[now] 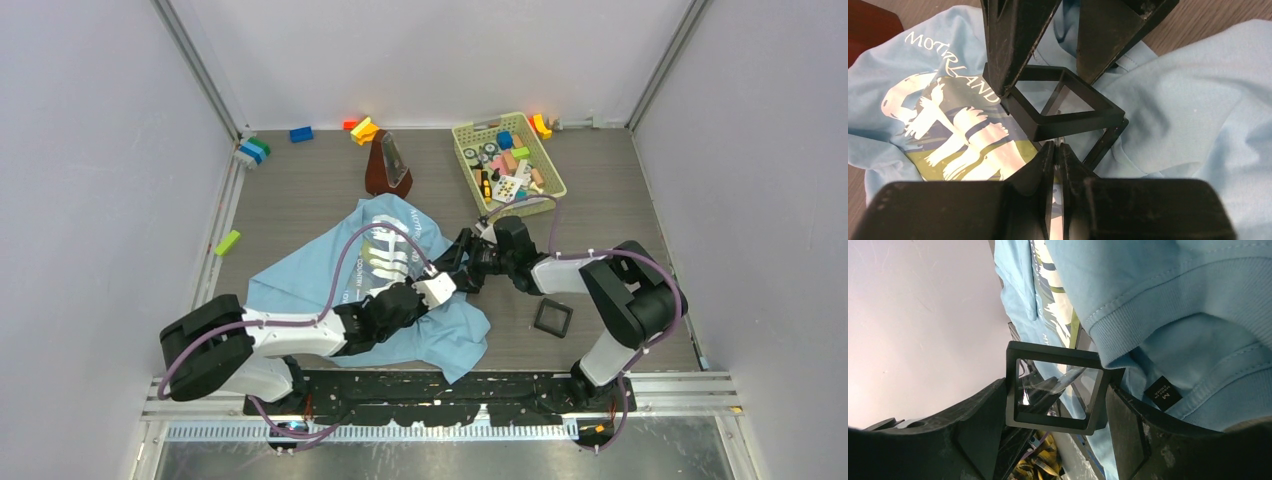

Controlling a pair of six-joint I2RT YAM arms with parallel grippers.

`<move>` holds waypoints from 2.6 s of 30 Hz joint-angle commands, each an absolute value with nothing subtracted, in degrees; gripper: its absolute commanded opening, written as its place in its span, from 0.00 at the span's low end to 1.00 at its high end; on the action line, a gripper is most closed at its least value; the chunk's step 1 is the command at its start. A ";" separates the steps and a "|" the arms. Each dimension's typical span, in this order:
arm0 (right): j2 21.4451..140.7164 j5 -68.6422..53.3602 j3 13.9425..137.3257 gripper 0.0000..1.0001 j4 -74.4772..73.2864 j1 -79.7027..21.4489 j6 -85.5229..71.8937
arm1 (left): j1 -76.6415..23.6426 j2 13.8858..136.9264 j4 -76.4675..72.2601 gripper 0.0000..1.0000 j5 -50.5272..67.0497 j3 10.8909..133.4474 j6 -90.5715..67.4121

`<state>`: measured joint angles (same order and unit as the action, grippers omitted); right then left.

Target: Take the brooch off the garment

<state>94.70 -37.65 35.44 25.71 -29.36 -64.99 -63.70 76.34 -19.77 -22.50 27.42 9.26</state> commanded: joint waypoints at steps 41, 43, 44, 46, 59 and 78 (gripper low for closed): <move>82.85 -5.92 49.86 0.31 -29.48 -28.23 -32.25 | -44.07 68.07 -3.12 0.41 -4.17 31.48 -17.05; 82.02 -1.78 50.29 0.33 -32.77 -27.73 -30.94 | -43.95 68.01 -2.75 0.41 -4.30 31.62 -17.14; 81.84 0.85 50.34 0.34 -34.21 -27.40 -30.76 | -43.95 67.77 -2.79 0.41 -4.08 31.57 -17.06; 82.08 4.13 50.89 0.34 -36.34 -25.90 -30.12 | -43.95 66.87 -3.56 0.41 -2.87 31.17 -16.83; 86.95 18.07 55.47 0.96 -38.59 -21.05 -30.12 | -43.90 64.62 -3.39 0.46 -6.57 29.79 -17.52; 97.73 0.93 72.04 0.79 -24.53 -35.94 -25.54 | -20.84 63.16 7.42 0.91 -10.59 35.35 -24.80</move>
<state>91.13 3.03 66.37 -28.84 -33.98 -27.03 -25.80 62.61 5.52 -12.86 30.68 -22.98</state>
